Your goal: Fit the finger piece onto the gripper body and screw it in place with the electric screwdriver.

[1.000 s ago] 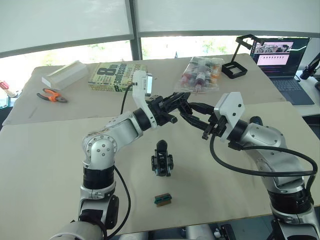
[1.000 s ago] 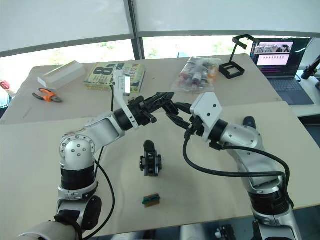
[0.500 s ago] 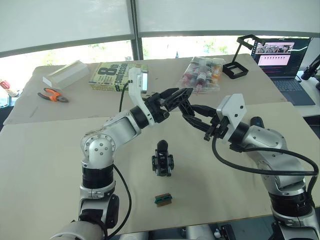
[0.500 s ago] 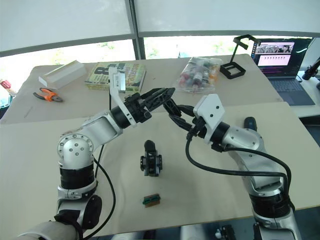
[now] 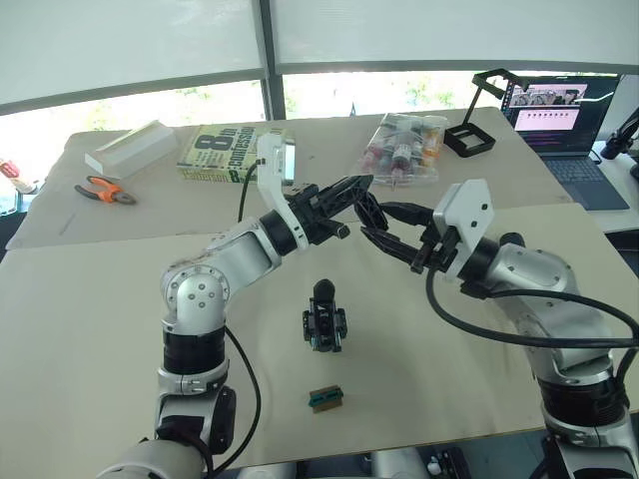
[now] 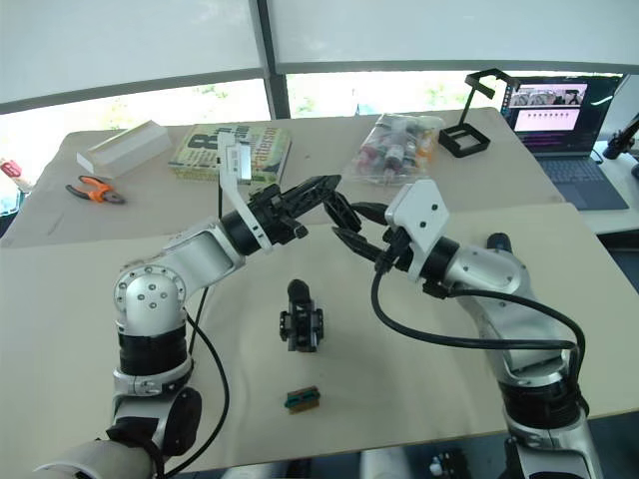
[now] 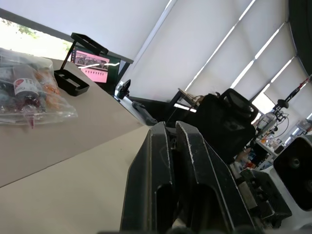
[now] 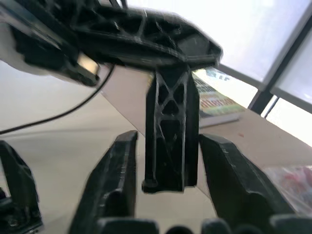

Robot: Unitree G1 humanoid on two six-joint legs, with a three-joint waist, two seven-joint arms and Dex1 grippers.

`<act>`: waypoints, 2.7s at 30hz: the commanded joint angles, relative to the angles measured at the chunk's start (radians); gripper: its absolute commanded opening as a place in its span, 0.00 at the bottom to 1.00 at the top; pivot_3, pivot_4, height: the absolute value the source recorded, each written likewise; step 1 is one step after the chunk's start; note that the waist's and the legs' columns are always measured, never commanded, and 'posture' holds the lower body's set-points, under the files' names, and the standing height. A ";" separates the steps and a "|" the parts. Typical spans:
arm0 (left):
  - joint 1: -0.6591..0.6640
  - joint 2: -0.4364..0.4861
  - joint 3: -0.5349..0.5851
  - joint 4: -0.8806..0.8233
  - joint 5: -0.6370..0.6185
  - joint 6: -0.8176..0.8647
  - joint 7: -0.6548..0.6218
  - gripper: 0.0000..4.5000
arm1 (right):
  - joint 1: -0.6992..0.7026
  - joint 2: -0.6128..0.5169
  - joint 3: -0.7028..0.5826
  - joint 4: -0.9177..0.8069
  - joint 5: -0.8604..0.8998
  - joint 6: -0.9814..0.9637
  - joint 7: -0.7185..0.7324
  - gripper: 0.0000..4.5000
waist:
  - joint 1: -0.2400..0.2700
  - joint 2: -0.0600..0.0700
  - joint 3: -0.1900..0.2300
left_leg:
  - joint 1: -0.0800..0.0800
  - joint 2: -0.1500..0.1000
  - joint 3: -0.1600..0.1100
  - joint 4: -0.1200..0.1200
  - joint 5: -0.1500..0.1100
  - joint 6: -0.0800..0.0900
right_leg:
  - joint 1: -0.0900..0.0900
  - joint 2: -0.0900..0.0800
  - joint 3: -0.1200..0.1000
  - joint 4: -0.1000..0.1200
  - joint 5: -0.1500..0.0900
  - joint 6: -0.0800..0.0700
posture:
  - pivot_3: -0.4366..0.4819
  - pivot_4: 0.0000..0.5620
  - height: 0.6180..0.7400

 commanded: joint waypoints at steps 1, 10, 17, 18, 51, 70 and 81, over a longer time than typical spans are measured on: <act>-0.063 0.089 -0.024 -0.009 -0.026 0.027 -0.166 0.00 | -0.067 -0.060 -0.095 0.005 0.167 0.088 0.101 0.84 | -0.002 0.000 0.000 | 0.000 0.000 0.000 0.000 0.000 0.000 | 0.000 0.000 0.000 0.000 0.000 0.000 | 0.48 0.27 1.00; -0.234 0.323 -0.104 0.124 -0.059 0.134 -0.614 0.00 | -0.381 -0.155 -0.069 0.274 0.717 0.762 0.188 1.00 | -0.012 0.000 0.000 | -0.001 0.001 -0.001 -0.002 0.000 0.001 | -0.001 -0.001 -0.001 -0.001 0.000 -0.002 | 0.48 0.27 1.00; -0.239 0.309 -0.120 0.126 -0.022 0.120 -0.643 0.00 | -0.444 -0.112 -0.014 0.312 0.688 0.804 0.175 0.67 | -0.011 0.000 0.000 | -0.006 0.001 -0.001 -0.001 0.000 0.001 | -0.005 -0.002 -0.001 0.001 0.000 -0.001 | 0.48 0.27 1.00; -0.237 0.306 -0.118 0.123 -0.021 0.121 -0.641 0.00 | -0.447 -0.111 -0.010 0.310 0.685 0.803 0.180 0.57 | -0.011 0.000 0.000 | -0.006 0.001 -0.001 -0.001 0.000 0.001 | -0.006 -0.002 -0.001 0.001 0.000 -0.001 | 0.48 0.27 1.00; -0.069 0.609 -0.177 -0.021 0.258 -0.221 -1.046 0.69 | -0.305 -0.023 0.059 0.163 0.394 0.251 0.522 0.08 | -0.033 0.000 0.000 | -0.008 0.001 0.002 0.000 0.000 0.001 | -0.011 -0.002 -0.003 0.001 0.001 -0.002 | 0.48 0.27 1.00; 0.483 0.578 -0.254 -0.012 0.728 -0.839 -0.965 1.00 | -0.123 -0.025 0.148 0.089 0.313 0.116 0.624 0.08 | -0.003 0.000 0.000 | -0.006 0.002 0.004 0.000 -0.001 0.001 | -0.008 -0.003 -0.004 0.000 0.002 -0.004 | 0.48 0.27 1.00; 0.472 0.421 -0.352 0.105 0.824 -0.926 -0.884 1.00 | -0.058 0.006 0.164 0.103 0.217 -0.023 0.612 0.08 | -0.001 0.000 0.000 | -0.006 0.002 0.005 -0.001 -0.001 0.001 | -0.009 -0.002 -0.004 0.000 0.002 -0.004 | 0.48 0.27 1.00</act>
